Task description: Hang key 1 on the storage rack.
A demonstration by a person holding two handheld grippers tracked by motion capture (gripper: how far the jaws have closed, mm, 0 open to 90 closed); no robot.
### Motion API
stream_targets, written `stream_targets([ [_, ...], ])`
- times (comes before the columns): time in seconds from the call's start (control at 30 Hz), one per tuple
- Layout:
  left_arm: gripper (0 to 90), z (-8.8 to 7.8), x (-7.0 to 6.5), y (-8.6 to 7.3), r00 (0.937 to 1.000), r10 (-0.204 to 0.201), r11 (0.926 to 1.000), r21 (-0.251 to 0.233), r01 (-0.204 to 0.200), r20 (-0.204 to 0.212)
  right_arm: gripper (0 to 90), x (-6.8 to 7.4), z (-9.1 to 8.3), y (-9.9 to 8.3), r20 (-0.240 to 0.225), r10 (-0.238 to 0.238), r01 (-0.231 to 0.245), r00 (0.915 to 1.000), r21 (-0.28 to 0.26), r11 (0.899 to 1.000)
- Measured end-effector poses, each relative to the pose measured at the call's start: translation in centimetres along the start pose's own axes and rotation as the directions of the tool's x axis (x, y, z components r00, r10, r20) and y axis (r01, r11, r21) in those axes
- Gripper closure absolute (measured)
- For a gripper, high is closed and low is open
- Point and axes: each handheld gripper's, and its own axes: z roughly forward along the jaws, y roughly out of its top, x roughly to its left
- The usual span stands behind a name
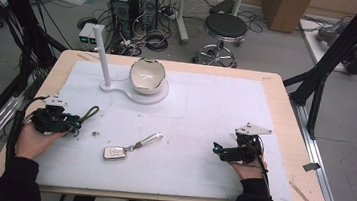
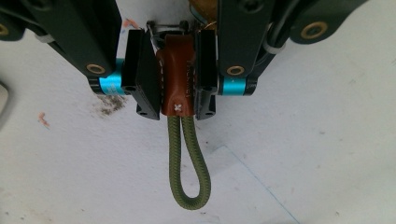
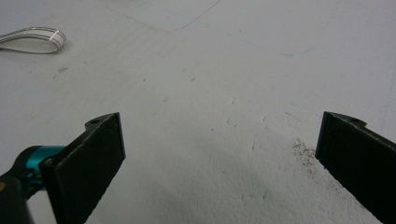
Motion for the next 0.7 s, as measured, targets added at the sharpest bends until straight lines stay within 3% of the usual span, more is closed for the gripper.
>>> stream_targets([
  [0.17, 71.5, -0.9, 0.4, 0.2, 0.9995, -0.033, 0.9989, -0.034, 0.033, 0.001, 0.5, 0.0, -0.3, -0.1, 0.007, 0.006, -0.006, 1.0000, -0.009, 1.000],
  [0.33, 71.5, -1.9, 0.8, 1.0, 0.9998, -0.016, 0.9994, -0.032, 0.016, -0.009, 0.5, -0.3, -0.6, -0.3, 0.012, 0.020, -0.020, 0.9997, -0.019, 1.000],
  [0.53, 71.5, -4.0, 1.3, 3.2, 0.9992, 0.003, 0.9992, -0.041, -0.005, -0.039, 0.5, -0.4, -0.6, -0.4, 0.017, 0.020, -0.019, 0.9997, -0.021, 1.000],
  [0.57, 71.6, -4.6, 1.4, 4.1, 0.9991, 0.010, 0.9988, -0.048, -0.012, -0.042, 0.5, -0.4, -0.7, -0.3, 0.016, 0.022, -0.022, 0.9996, -0.023, 0.999],
  [0.7, 71.6, -5.1, 1.5, 5.9, 0.9995, 0.027, 0.9984, -0.048, -0.028, -0.017, 0.5, -0.4, -0.5, -0.3, 0.022, 0.017, -0.017, 0.9996, -0.014, 1.000],
])
